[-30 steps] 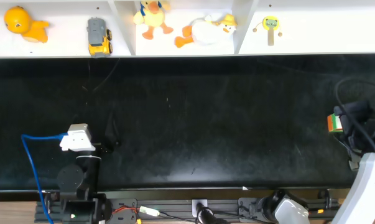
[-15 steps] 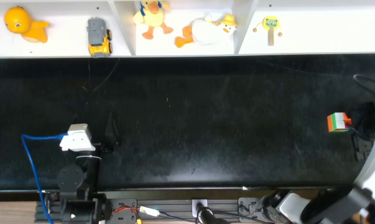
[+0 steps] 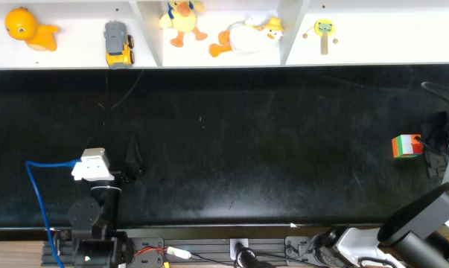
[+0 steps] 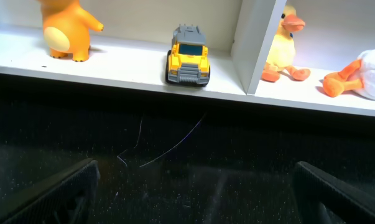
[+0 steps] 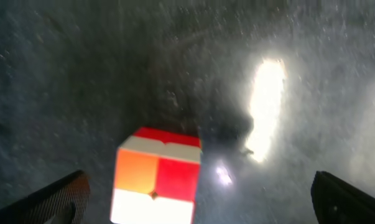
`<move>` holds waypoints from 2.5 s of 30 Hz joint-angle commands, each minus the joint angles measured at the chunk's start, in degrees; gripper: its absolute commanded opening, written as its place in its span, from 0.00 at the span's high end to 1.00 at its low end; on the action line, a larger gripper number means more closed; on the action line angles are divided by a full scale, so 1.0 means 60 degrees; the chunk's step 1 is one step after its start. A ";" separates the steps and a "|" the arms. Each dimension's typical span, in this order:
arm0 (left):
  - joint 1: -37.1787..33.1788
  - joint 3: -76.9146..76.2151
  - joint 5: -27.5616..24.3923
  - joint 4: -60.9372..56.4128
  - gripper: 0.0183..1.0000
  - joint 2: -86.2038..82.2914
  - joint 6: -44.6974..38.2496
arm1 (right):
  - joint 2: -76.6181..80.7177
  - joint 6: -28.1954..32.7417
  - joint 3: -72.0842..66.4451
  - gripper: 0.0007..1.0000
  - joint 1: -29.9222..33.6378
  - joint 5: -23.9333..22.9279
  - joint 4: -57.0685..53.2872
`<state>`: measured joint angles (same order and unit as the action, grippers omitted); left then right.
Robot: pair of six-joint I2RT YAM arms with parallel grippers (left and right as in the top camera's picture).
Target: Store Toys
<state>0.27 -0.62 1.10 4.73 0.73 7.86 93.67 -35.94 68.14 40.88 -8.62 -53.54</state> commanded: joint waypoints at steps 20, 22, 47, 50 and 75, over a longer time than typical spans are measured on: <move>-0.0025 0.0029 -0.0025 0.0011 0.00 -0.0102 0.0171 | 0.1406 -0.0506 -0.0015 0.00 -0.0528 0.0178 0.0361; -0.0025 0.0029 -0.0025 0.0011 0.00 -0.0102 0.0171 | 0.1563 -0.0492 -0.0022 0.01 -0.0528 0.0175 0.0361; -0.0025 0.0029 -0.0025 0.0011 0.00 -0.0102 0.0171 | 0.1749 -0.0441 -0.0029 0.48 -0.1472 -0.0408 0.0965; -0.0025 0.0029 -0.0025 0.0011 0.00 -0.0102 0.0171 | 0.1749 -0.0419 -0.0029 0.52 -0.1475 -0.0408 0.0951; -0.0025 0.0029 -0.0025 0.0011 0.00 -0.0102 0.0171 | -0.3118 0.5650 0.1821 0.96 -0.1519 0.2062 0.0098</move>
<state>0.27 -0.62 1.10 4.73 0.73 7.86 78.46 -14.72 78.02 32.14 -2.24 -53.54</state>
